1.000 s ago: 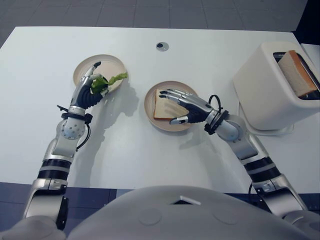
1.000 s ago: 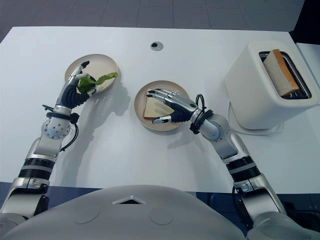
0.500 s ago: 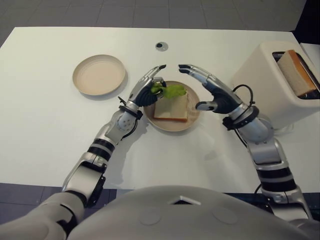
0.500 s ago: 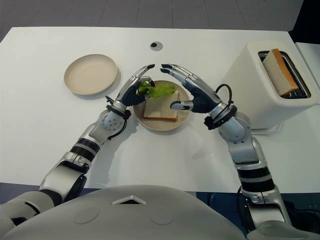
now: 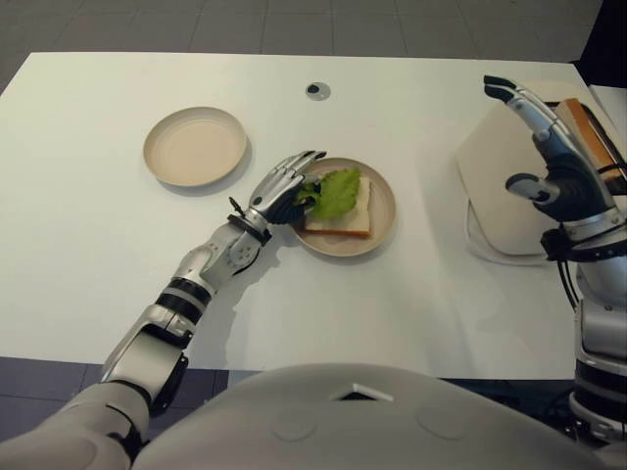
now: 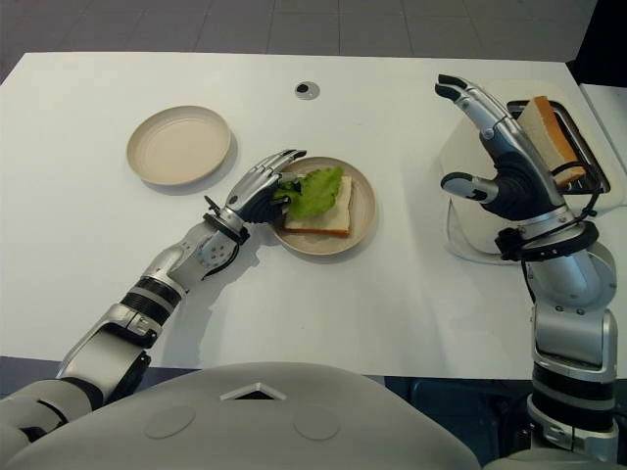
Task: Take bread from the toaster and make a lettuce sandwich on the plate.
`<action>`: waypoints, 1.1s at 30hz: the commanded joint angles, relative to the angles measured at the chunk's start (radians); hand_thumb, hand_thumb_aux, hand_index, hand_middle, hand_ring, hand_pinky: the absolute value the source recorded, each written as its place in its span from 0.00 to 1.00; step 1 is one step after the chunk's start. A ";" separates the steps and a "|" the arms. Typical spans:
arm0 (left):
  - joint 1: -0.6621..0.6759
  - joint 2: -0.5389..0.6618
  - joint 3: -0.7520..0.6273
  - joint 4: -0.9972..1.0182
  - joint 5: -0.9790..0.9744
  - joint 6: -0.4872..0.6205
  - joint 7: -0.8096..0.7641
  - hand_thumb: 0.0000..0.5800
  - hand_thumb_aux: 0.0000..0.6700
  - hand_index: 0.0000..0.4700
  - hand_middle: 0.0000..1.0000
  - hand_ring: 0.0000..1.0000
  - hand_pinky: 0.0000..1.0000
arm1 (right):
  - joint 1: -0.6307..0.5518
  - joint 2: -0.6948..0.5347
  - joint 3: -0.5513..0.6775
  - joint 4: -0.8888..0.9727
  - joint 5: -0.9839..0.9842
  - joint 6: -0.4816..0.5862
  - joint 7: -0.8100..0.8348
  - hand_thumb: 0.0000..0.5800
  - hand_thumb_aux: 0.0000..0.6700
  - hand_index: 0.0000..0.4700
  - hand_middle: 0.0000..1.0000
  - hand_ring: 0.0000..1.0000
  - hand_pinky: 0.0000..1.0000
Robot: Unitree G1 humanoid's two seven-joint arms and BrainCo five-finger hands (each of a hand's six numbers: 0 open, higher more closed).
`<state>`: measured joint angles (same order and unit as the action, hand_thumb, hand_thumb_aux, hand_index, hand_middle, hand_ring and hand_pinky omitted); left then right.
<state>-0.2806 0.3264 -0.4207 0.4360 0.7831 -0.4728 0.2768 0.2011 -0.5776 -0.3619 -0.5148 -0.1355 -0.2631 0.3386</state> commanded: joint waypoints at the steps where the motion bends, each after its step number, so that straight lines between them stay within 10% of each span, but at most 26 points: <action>1: 0.007 0.015 -0.004 -0.008 0.012 0.033 -0.009 1.00 1.00 1.00 0.00 0.00 0.00 | 0.034 -0.007 -0.051 -0.025 0.011 0.025 0.009 0.00 0.00 0.00 0.00 0.00 0.00; 3: 0.022 0.016 -0.033 -0.014 0.001 0.011 -0.044 0.80 0.55 0.55 0.00 0.00 0.00 | 0.030 -0.023 -0.105 -0.012 -0.024 0.036 -0.010 0.00 0.00 0.00 0.00 0.00 0.00; 6: 0.049 0.023 -0.057 -0.031 -0.020 -0.018 -0.086 0.43 0.25 0.25 0.00 0.00 0.00 | -0.015 -0.066 -0.207 0.066 -0.148 0.056 -0.092 0.00 0.00 0.00 0.00 0.00 0.00; 12: 0.071 0.006 -0.069 -0.067 -0.026 -0.016 -0.112 0.40 0.22 0.22 0.00 0.00 0.00 | -0.006 -0.120 -0.271 0.248 -0.364 0.094 -0.238 0.00 0.00 0.00 0.00 0.00 0.00; 17: 0.092 0.033 -0.039 -0.083 -0.015 0.021 -0.093 0.00 0.00 0.00 0.00 0.00 0.00 | 0.029 -0.143 -0.201 0.391 -0.393 0.092 -0.223 0.00 0.00 0.00 0.00 0.00 0.00; 23: 0.144 0.080 0.077 -0.251 -0.064 0.046 -0.067 0.00 0.00 0.00 0.00 0.00 0.00 | -0.002 -0.154 -0.086 0.553 -0.397 0.068 -0.244 0.00 0.00 0.00 0.00 0.00 0.00; 25: 0.172 0.084 0.108 -0.305 -0.077 0.059 -0.067 0.00 0.00 0.00 0.00 0.00 0.00 | -0.009 -0.167 -0.070 0.578 -0.392 0.056 -0.254 0.30 0.16 0.16 0.00 0.00 0.00; 26: 0.184 0.086 0.123 -0.329 -0.085 0.064 -0.066 0.00 0.00 0.00 0.00 0.00 0.00 | -0.009 -0.171 -0.069 0.574 -0.387 0.047 -0.263 0.82 0.58 0.58 0.00 0.00 0.00; 27: 0.192 0.086 0.137 -0.346 -0.094 0.066 -0.066 0.00 0.00 0.00 0.00 0.00 0.00 | -0.004 -0.176 -0.071 0.560 -0.382 0.034 -0.270 1.00 1.00 1.00 0.50 0.50 0.50; 28: 0.199 0.085 0.154 -0.362 -0.107 0.067 -0.065 0.00 0.00 0.00 0.00 0.00 0.00 | 0.000 -0.179 -0.080 0.534 -0.379 0.020 -0.285 1.00 1.00 1.00 1.00 1.00 1.00; 33: 0.218 0.057 0.259 -0.414 -0.270 0.028 -0.053 0.00 0.00 0.00 0.00 0.00 0.00 | -0.015 -0.150 -0.156 0.367 -0.386 0.008 -0.390 1.00 1.00 1.00 1.00 1.00 1.00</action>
<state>-0.0755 0.4001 -0.1964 0.0455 0.5813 -0.4275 0.2256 0.2001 -0.7446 -0.4873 -0.0870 -0.5131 -0.2538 -0.0091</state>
